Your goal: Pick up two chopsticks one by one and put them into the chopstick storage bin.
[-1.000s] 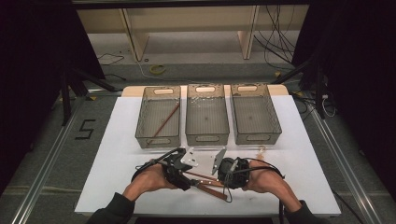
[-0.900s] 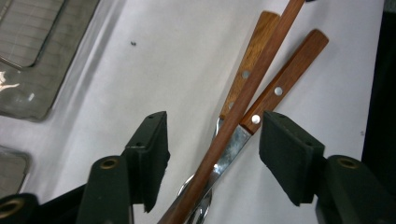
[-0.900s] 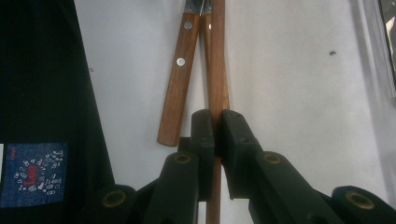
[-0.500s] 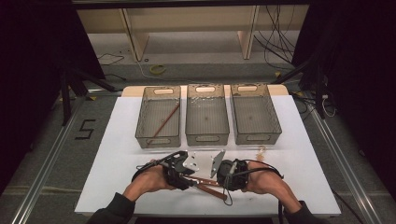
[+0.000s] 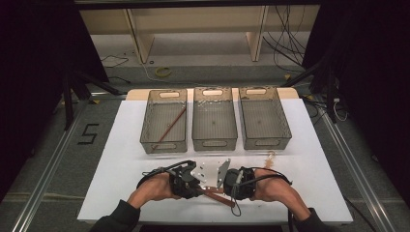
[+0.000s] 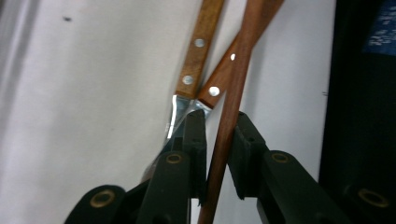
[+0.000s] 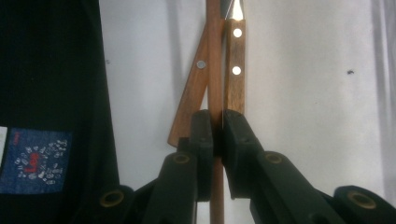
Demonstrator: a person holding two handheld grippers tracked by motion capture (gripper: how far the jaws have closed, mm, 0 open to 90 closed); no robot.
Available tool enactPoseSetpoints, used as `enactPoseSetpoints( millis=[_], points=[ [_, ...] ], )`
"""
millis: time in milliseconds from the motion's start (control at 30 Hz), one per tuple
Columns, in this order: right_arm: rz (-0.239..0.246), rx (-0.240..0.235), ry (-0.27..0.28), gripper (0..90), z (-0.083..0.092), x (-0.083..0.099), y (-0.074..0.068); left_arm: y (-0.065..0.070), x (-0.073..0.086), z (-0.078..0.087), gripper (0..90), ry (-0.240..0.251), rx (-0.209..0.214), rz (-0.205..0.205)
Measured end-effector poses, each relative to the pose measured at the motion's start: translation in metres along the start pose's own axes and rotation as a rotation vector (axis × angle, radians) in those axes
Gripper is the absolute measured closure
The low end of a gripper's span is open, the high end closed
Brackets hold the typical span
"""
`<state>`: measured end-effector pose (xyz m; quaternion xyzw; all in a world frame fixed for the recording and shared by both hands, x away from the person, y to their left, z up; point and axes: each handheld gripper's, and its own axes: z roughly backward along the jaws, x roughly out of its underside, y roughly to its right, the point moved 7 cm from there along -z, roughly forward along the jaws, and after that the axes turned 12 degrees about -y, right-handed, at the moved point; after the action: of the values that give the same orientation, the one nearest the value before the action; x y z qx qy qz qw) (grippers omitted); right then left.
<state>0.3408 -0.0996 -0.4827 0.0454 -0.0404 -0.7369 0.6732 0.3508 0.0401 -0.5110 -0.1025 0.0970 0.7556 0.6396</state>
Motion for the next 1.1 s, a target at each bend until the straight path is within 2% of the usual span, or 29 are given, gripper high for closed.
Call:
enactPoseSetpoints(
  millis=[67, 133, 233, 300, 333, 467, 567, 600, 767, 867, 1100],
  points=[
    [-0.012, 0.005, 0.0, 81.0, 0.0, 0.001, 0.001, 0.005, 0.0, -0.001, 81.3, 0.009, 0.032, 0.002],
    [-0.025, 0.014, 0.009, 78.7, 0.0, 0.001, 0.006, 0.006, -0.001, 0.0, 83.4, 0.011, 0.046, -0.004],
    [-0.072, -0.001, 0.035, 74.8, 0.001, 0.003, 0.012, 0.005, -0.003, 0.002, 84.0, 0.02, 0.042, 0.014],
    [-0.112, -0.006, 0.059, 63.9, 0.003, 0.004, 0.016, 0.002, -0.002, 0.005, 84.0, 0.028, 0.038, 0.044],
    [-0.145, -0.014, 0.075, 62.9, 0.006, 0.005, 0.018, -0.001, 0.0, 0.006, 84.0, 0.02, 0.031, 0.047],
    [-0.241, -0.018, 0.154, 48.8, 0.017, 0.008, 0.027, -0.012, 0.006, 0.01, 84.0, 0.04, 0.01, 0.103],
    [-0.293, -0.006, 0.183, 42.1, 0.021, 0.011, 0.033, -0.017, 0.009, 0.013, 84.0, 0.056, 0.008, 0.133],
    [-0.314, 0.002, 0.192, 40.2, 0.021, 0.011, 0.035, -0.019, 0.01, 0.014, 84.0, 0.057, -0.005, 0.143],
    [-0.374, 0.022, 0.228, 36.8, 0.023, 0.017, 0.041, -0.029, 0.016, 0.018, 84.0, 0.072, -0.013, 0.2],
    [-0.406, 0.017, 0.253, 35.7, 0.025, 0.021, 0.044, -0.036, 0.02, 0.021, 84.0, 0.088, -0.02, 0.244],
    [-0.503, 0.037, 0.256, 31.4, 0.015, 0.035, 0.052, -0.053, 0.03, 0.028, 84.0, 0.13, -0.043, 0.345]
  ],
)
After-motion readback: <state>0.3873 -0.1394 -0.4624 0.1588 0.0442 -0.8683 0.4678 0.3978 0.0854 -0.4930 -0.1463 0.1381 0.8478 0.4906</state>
